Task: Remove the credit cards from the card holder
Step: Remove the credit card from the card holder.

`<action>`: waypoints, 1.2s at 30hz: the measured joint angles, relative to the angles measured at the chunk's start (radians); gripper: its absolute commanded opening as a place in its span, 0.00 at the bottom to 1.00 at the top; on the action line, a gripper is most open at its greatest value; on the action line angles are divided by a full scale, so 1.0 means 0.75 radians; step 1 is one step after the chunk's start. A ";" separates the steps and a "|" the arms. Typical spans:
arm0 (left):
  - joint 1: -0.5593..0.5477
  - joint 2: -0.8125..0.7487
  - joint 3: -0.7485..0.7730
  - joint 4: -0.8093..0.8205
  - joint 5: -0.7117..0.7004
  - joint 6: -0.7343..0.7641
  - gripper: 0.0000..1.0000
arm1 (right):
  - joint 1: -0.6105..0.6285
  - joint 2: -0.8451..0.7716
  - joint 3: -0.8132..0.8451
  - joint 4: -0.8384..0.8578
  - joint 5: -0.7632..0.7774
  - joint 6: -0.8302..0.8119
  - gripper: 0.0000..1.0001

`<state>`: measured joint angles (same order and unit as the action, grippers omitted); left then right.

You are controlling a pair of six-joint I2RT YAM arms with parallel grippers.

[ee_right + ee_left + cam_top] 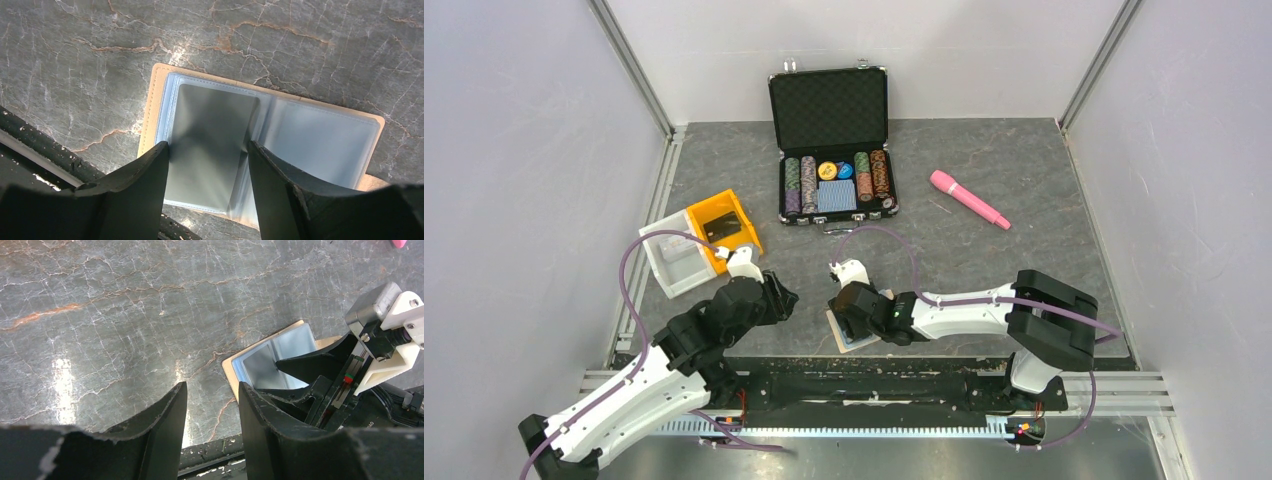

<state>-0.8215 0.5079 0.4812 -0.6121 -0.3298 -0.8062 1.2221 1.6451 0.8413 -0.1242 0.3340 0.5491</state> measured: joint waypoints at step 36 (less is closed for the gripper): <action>0.000 0.476 -0.063 0.340 0.355 -0.001 0.41 | -0.076 -0.184 -0.293 0.369 -0.198 0.115 0.52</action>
<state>-0.8215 0.8650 0.4343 -0.3573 -0.0635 -0.8066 1.1648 1.5070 0.6216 0.1524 0.1856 0.6357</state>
